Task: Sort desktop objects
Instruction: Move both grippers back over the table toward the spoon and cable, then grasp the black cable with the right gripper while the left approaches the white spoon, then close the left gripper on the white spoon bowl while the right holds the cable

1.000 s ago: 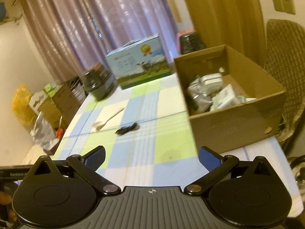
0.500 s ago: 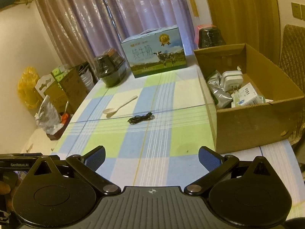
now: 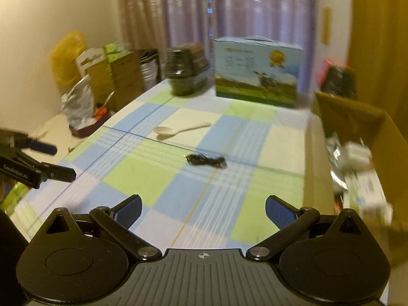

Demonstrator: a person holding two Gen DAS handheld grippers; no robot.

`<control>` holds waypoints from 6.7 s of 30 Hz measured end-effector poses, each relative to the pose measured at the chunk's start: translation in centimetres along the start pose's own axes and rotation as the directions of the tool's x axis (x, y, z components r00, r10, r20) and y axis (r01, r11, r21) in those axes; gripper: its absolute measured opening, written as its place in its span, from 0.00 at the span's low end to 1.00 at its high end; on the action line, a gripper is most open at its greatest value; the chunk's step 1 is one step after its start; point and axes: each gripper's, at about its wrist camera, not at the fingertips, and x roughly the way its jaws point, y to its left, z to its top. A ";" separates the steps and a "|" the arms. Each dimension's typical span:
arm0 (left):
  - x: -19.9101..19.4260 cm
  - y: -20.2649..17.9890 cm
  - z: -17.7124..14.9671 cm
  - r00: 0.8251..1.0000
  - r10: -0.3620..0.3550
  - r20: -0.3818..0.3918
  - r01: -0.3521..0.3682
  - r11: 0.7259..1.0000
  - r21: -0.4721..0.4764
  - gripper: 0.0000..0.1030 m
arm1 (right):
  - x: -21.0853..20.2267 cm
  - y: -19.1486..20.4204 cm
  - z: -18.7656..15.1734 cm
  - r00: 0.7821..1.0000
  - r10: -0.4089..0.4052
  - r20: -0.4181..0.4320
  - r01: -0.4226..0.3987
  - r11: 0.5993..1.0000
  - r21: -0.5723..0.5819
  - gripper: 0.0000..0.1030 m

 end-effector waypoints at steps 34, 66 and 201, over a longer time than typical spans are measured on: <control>17.9 4.2 9.1 0.992 -0.107 -0.070 0.125 0.917 0.378 0.88 | 25.0 -0.8 5.6 0.923 0.088 -0.375 -0.319 0.720 -0.616 0.49; 24.8 5.9 11.7 0.985 -0.166 -0.050 0.173 0.932 0.320 0.47 | 25.0 -1.5 5.3 0.913 0.175 -0.369 -0.252 0.952 -0.173 0.12; 11.5 -8.1 -3.8 0.995 -0.097 -0.002 0.097 0.987 0.131 0.27 | 7.1 1.1 -10.1 0.996 -0.078 -0.041 0.082 0.989 0.126 0.08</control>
